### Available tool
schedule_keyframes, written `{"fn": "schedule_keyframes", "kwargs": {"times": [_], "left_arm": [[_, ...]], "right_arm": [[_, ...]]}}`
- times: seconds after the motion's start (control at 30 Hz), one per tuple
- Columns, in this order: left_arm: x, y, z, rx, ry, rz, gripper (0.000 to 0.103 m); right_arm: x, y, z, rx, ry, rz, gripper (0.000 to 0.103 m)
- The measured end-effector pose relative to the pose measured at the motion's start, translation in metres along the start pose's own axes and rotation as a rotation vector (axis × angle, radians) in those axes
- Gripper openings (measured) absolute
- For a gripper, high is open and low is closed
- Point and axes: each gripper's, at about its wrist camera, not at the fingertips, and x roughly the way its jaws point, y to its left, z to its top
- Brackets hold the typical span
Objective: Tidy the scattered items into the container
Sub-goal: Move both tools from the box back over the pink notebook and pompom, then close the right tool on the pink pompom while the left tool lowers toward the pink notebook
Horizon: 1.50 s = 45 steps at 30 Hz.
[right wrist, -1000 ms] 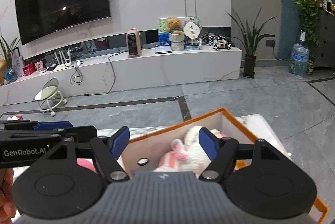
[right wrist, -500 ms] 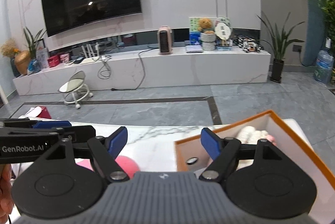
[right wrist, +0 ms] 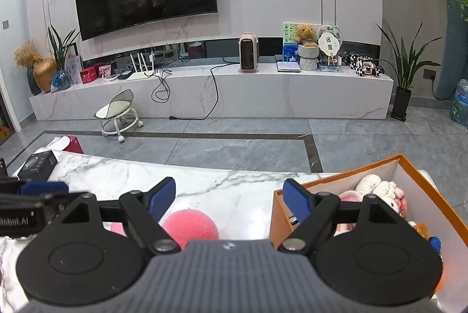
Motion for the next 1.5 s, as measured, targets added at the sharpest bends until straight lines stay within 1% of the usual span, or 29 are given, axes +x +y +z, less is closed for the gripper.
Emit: {"fn": "schedule_keyframes", "kwargs": {"times": [0.07, 0.13, 0.2, 0.23, 0.3, 0.4, 0.5, 0.6, 0.8, 0.87, 0.97, 1.17, 1.27, 1.4, 1.5], "left_arm": [[0.009, 0.008, -0.006, -0.012, 0.024, 0.010, 0.067], [0.013, 0.015, -0.010, -0.025, 0.032, 0.013, 0.069], [0.017, 0.020, -0.013, -0.035, 0.031, 0.015, 0.077], [0.018, 0.022, -0.014, -0.038, 0.030, 0.016, 0.079], [0.021, 0.026, -0.018, -0.043, 0.033, 0.019, 0.088], [0.030, 0.027, -0.023, -0.045, 0.055, 0.023, 0.088], [0.043, 0.026, -0.030, -0.035, 0.088, 0.026, 0.089], [0.055, 0.024, -0.038, -0.028, 0.114, 0.026, 0.089], [0.076, 0.017, -0.052, -0.027, 0.161, 0.025, 0.089], [0.082, 0.015, -0.056, -0.021, 0.175, 0.038, 0.089], [0.085, 0.013, -0.059, -0.010, 0.173, 0.054, 0.094], [0.087, 0.013, -0.056, -0.003, 0.160, 0.077, 0.095], [0.089, 0.011, -0.055, 0.012, 0.158, 0.092, 0.098], [0.091, 0.014, -0.057, -0.013, 0.163, 0.094, 0.102], [0.093, 0.016, -0.059, -0.022, 0.167, 0.090, 0.103]], "right_arm": [[0.004, 0.003, -0.002, -0.009, 0.010, -0.002, 0.083], [0.009, 0.005, -0.004, -0.017, 0.020, -0.004, 0.083], [0.014, 0.008, -0.005, -0.024, 0.030, -0.003, 0.083], [0.017, 0.011, -0.008, -0.029, 0.036, -0.003, 0.083], [0.022, 0.019, -0.014, -0.050, 0.055, 0.003, 0.083], [0.029, 0.033, -0.022, -0.108, 0.083, 0.015, 0.084], [0.034, 0.043, -0.027, -0.154, 0.090, 0.018, 0.085], [0.040, 0.043, -0.030, -0.157, 0.098, 0.015, 0.088], [0.054, 0.041, -0.036, -0.153, 0.112, 0.013, 0.088], [0.059, 0.040, -0.038, -0.151, 0.117, 0.012, 0.088], [0.066, 0.039, -0.041, -0.149, 0.124, 0.010, 0.088], [0.082, 0.040, -0.048, -0.135, 0.138, 0.019, 0.088], [0.092, 0.043, -0.053, -0.134, 0.154, 0.015, 0.088], [0.100, 0.051, -0.058, -0.150, 0.161, 0.004, 0.088], [0.106, 0.052, -0.060, -0.147, 0.170, -0.003, 0.088]]}}
